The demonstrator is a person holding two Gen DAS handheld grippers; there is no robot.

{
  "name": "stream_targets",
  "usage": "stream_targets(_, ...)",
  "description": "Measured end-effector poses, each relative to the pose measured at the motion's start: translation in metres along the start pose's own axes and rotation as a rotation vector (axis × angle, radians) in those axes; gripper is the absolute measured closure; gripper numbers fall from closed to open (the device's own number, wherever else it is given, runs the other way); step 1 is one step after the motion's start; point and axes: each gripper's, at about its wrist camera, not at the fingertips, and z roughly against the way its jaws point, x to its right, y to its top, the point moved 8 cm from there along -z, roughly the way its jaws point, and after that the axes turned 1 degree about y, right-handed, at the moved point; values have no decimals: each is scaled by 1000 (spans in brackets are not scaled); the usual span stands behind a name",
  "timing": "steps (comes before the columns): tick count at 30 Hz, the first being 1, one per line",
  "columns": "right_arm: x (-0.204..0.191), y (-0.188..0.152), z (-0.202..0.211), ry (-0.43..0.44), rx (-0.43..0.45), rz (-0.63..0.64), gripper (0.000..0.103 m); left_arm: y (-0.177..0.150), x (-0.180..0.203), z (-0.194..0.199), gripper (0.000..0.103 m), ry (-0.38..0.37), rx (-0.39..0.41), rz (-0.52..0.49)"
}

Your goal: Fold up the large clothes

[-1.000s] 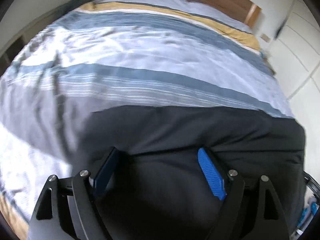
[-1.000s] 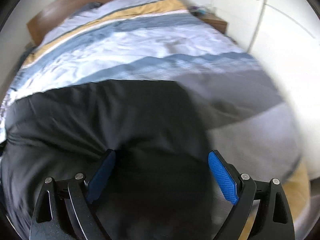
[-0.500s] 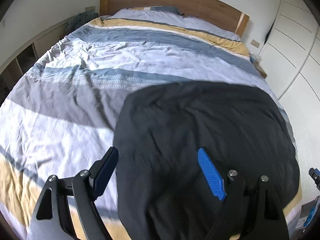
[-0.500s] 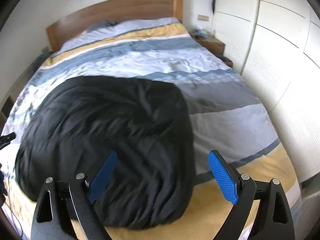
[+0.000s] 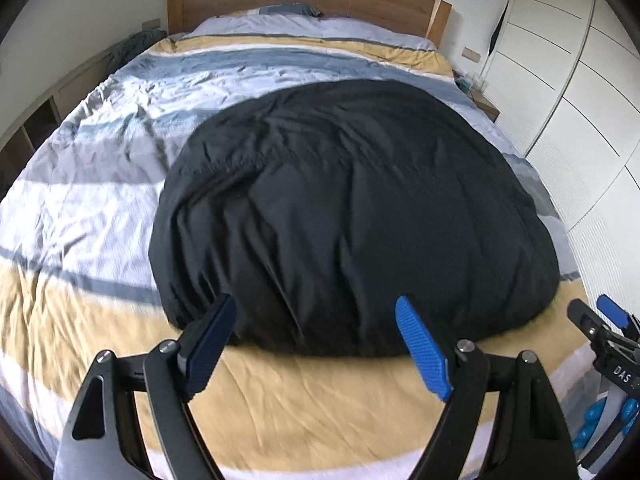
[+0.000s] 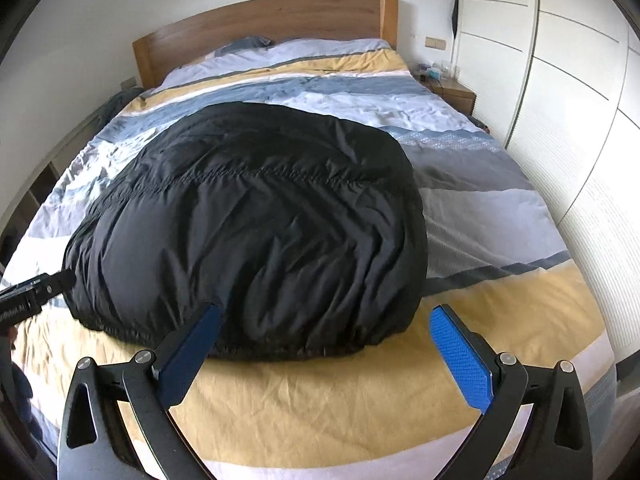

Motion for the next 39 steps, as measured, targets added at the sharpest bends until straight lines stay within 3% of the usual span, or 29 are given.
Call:
stream_targets(4,-4,-4,17,10,-16,2,0,-14,10,30,21,34,0,-10)
stream_targets(11,-22,4,53,30,-10,53,1,-9,16,77,21,126,26,-36)
stream_targets(14,-28,7,61,42,4,69,1,-8,22,87,21,114,24,-49)
stream_targets(23,-39,8,72,52,11,96,1,-1,37,100,21,99,41,-84)
stream_targets(39,-21,15,78,-17,6,91,0,4,42,87,21,99,18,-114)
